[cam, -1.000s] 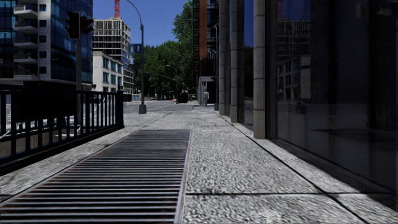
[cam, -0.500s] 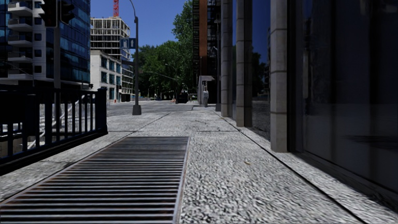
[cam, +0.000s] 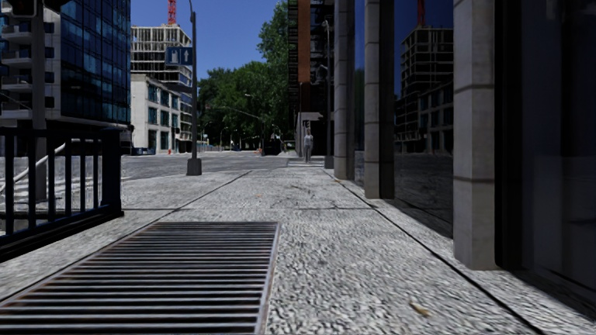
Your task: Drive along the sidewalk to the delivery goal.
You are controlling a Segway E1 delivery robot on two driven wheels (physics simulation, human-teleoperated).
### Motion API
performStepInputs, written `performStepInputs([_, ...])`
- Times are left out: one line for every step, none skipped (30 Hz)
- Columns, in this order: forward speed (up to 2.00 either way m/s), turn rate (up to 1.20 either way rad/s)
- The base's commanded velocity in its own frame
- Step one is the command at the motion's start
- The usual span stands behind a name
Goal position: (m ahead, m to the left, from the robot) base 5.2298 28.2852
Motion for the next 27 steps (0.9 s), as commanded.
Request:
performStepInputs([2.0, 0.0])
performStepInputs([2.0, 0.0])
performStepInputs([2.0, 0.0])
performStepInputs([2.0, 0.0])
performStepInputs([2.0, 0.0])
performStepInputs([2.0, 0.0])
performStepInputs([2.0, 0.0])
performStepInputs([2.0, 0.0])
performStepInputs([2.0, 0.0])
performStepInputs([2.0, 0.0])
performStepInputs([2.0, 0.0])
performStepInputs([2.0, 0.0])
performStepInputs([2.0, 0.0])
performStepInputs([2.0, 0.0])
performStepInputs([2.0, 0.0])
performStepInputs([2.0, 0.0])
performStepInputs([2.0, 0.0])
performStepInputs([2.0, 0.0])
performStepInputs([2.0, 0.0])
performStepInputs([2.0, 0.0])
performStepInputs([2.0, 0.0])
performStepInputs([2.0, 0.0])
performStepInputs([2.0, 0.0])
performStepInputs([2.0, 0.0])
performStepInputs([2.0, 0.0])
performStepInputs([2.0, 0.0])
performStepInputs([2.0, 0.0])
